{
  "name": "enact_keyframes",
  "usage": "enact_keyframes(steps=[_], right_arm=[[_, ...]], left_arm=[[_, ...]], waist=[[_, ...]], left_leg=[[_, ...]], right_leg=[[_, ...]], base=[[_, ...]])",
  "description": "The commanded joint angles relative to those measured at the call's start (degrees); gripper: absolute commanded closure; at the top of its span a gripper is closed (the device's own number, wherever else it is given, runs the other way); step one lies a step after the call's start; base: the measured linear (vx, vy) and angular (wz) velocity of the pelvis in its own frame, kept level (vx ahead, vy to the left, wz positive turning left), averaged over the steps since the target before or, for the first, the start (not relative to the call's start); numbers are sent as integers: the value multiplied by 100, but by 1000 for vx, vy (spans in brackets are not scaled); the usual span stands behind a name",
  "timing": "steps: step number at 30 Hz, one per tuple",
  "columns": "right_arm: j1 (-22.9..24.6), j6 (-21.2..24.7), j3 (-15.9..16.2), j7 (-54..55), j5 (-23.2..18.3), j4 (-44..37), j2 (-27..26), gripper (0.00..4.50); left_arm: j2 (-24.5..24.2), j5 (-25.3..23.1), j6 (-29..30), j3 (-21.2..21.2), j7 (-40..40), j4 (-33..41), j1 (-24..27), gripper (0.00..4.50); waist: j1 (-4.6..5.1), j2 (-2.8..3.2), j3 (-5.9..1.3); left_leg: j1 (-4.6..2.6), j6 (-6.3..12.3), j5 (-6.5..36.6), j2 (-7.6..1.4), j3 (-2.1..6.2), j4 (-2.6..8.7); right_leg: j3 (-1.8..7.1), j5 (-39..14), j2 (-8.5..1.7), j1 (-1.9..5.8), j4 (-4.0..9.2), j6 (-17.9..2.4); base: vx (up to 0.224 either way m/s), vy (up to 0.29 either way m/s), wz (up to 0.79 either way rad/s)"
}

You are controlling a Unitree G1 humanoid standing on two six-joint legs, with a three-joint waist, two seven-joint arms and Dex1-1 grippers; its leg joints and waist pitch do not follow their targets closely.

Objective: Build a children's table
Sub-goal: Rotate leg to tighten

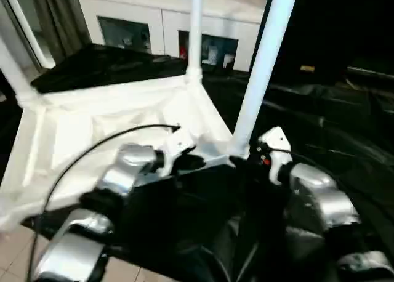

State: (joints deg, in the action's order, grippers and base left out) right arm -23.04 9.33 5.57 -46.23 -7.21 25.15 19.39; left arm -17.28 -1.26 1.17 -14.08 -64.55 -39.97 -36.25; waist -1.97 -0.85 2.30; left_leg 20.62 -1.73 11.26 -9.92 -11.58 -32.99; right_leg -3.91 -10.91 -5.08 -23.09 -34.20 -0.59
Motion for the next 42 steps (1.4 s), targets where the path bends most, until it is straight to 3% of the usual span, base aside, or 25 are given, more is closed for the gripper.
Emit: enact_keyframes(steps=[1, 3, 6, 9, 10, 12, 16, 19, 23, 27, 28, 30, 32, 33, 34, 38, 41, 42], right_arm=[[25, 16, 101, -433, -119, -166, 168, 87], [39, 33, 171, -651, -144, -185, 231, 87], [52, 87, 212, -799, -229, -203, 255, 87], [86, 71, 284, -930, -172, -188, 288, 87], [87, 67, 280, -938, -168, -180, 285, 112], [89, 73, 260, -970, -191, -161, 280, 121], [81, 75, 248, -1041, -237, -132, 288, 160], [97, 88, 252, -1051, -257, -144, 285, 169], [130, 88, 192, -885, -240, -88, 197, 173], [30, -31, -18, -116, -91, 280, -40, 174], [-63, -60, -255, 720, -14, 599, -308, 174], [-88, -57, -342, 1105, 28, 707, -435, 174], [-99, 79, -505, 2111, 144, 869, -807, 175], [-99, 79, -505, 2111, 144, 869, -807, 175], [-102, 210, -568, 2674, 184, 919, -1099, 175], [-120, 198, -461, 3013, 252, 961, -1526, 175], [-171, 101, -380, 2981, 186, 955, -1749, 175], [-185, 83, -399, 2969, 149, 935, -1769, 119]], left_arm=[[-73, 234, 44, -186, -627, 109, 237, 450], [-140, 270, 74, -181, -766, 181, 272, 450], [-177, 278, 56, -156, -838, 184, 287, 450], [-221, 271, 94, -158, -882, 243, 325, 450], [-224, 270, 102, -158, -881, 256, 331, 450], [-235, 281, 139, -161, -879, 311, 351, 450], [-237, 288, 177, -158, -901, 351, 367, 450], [-223, 282, 190, -154, -907, 356, 370, 450], [-199, 266, 219, -141, -845, 333, 377, 450], [-44, 174, 271, -59, -381, 147, 301, 450], [140, 74, 269, -10, 64, -51, 199, 450], [232, -8, 285, 2, 343, -164, 136, 450], [530, -206, 377, 25, 1129, -477, -54, 450], [530, -206, 377, 25, 1129, -477, -54, 450], [773, -294, 460, 89, 1763, -723, -220, 450], [1103, -346, 567, 120, 2319, -950, -396, 450], [1199, -387, 504, 70, 2245, -1022, -442, 450], [1181, -394, 476, 63, 2188, -1035, -448, 450]], waist=[[-38, -60, -336], [-68, -46, -338], [-87, -61, -316], [-92, -51, -294], [-85, -66, -279], [-80, -68, -282], [-57, -63, -295], [-61, -67, -311], [-64, -57, -308], [-23, -46, -296], [10, -46, -286], [21, -43, -267], [36, -41, -249], [36, -43, -240], [37, -43, -242], [0, -3, -226], [16, 26, -237], [20, 20, -241]], left_leg=[[-30, 664, 476, -354, 126, 292], [-29, 763, 338, -373, 113, 278], [-22, 708, 497, -391, 109, 290], [-28, 470, 845, -392, 124, 316], [-25, 387, 992, -388, 130, 327], [-27, 300, 1066, -381, 142, 330], [-30, 301, 930, -377, 149, 327], [-22, 411, 731, -363, 134, 300], [-22, 415, 780, -365, 134, 299], [-25, 311, 946, -360, 143, 313], [-26, 190, 1082, -352, 155, 326], [-48, 77, 1259, -345, 167, 341], [-58, -21, 1433, -349, 174, 359], [-97, -90, 1610, -340, 181, 367], [-92, -111, 1681, -340, 190, 375], [-171, -141, 1960, -339, 178, 395], [-135, -150, 2041, -344, 214, 430], [-129, -145, 2042, -346, 216, 434]], right_leg=[[301, 3, -389, 295, 280, -1640], [289, 240, -378, 302, 246, -1738], [273, -44, -379, 299, 265, -1734], [284, -659, -395, 286, 321, -1595], [293, -892, -400, 278, 347, -1525], [303, -1070, -412, 278, 361, -1442], [305, -870, -397, 277, 340, -1445], [303, -516, -392, 293, 307, -1533], [299, -573, -393, 294, 313, -1556], [300, -782, -391, 277, 340, -1525], [302, -1135, -404, 267, 380, -1439], [297, -1500, -401, 254, 427, -1351], [308, -1807, -394, 229, 460, -1222], [304, -2096, -393, 202, 495, -1120], [305, -2214, -393, 218, 509, -1046], [314, -2228, -385, 150, 565, -1001], [304, -2235, -395, 198, 565, -930], [305, -2189, -395, 204, 560, -928]], base=[[0, 0, 0], [0, 0, 0], [0, 0, 0], [0, 0, 0], [0, 0, 0], [0, 0, 0], [0, 0, 0], [0, 0, 0], [0, 0, 0], [0, 0, 0], [0, 0, 0], [0, 0, 0], [0, 0, 0], [0, 0, 0], [0, 0, 0], [0, 0, 0], [0, 0, 0], [0, 0, 0]])
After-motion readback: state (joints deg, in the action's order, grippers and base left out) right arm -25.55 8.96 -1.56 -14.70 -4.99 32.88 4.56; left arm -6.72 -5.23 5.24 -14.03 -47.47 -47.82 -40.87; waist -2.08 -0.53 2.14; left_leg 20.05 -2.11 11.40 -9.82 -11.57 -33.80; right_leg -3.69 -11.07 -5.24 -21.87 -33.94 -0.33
